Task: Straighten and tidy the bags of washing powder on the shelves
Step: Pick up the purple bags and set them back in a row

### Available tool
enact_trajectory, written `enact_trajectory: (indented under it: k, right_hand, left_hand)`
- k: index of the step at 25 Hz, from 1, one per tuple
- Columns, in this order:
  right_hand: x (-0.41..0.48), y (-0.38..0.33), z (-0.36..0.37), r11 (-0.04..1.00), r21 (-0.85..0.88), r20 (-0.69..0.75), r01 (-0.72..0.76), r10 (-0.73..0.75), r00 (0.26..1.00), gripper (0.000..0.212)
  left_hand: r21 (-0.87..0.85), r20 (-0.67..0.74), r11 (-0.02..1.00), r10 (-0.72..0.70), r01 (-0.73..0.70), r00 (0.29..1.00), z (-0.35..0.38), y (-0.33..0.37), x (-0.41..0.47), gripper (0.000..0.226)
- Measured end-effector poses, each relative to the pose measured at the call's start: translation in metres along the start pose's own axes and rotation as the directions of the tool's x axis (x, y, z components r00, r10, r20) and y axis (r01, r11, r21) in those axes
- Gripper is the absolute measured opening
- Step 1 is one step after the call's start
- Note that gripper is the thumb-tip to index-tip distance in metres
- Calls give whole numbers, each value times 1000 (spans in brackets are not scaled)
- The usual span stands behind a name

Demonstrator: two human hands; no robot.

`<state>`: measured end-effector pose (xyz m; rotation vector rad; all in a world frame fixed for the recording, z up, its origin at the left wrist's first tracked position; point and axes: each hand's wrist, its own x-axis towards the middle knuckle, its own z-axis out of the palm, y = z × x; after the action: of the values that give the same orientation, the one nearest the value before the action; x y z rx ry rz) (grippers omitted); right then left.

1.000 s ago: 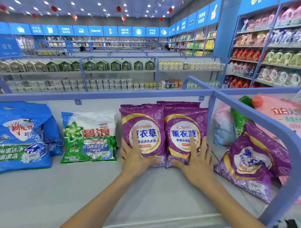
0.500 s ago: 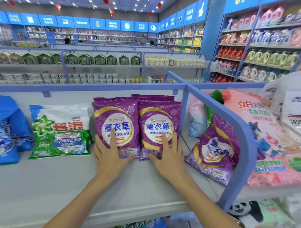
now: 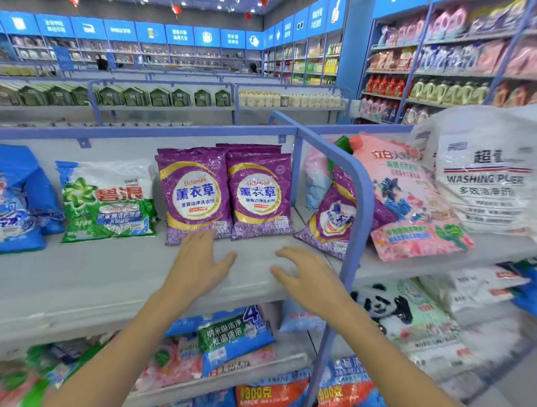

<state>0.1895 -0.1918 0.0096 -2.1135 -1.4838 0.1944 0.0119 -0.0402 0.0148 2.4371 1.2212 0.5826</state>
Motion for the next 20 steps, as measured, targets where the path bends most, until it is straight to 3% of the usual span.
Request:
enact_trajectory:
  k: [4,9,11,13,16,20]
  right_hand:
    - [-63,27,-15,993,121,-182,-9,32,983,30]
    - [-73,76,-38,914,375,-371,-156,302,878,20]
    - [-52,86,-57,875,423,-320,-234,386,865,21]
    - [-27,90,-74,807,494,-173,-322,454,874,8]
    - [8,94,-80,786,492,-77,-374,467,881,39]
    - [41,92,-73,779,429,-30,-456,518,855,46]
  left_hand:
    - [20,-13,996,92,-92,996,2,21,-47,73]
    - [127,7,982,139,-138,990,9,32,-76,70]
    - [156,8,979,128,-128,992,12,36,-82,70]
    - [158,0,982,104,-102,995,16,41,-85,69]
    - [163,-27,984,77,-72,997,22,52,-87,68]
    - [162,-64,986,53,-42,997,27,63,-95,64]
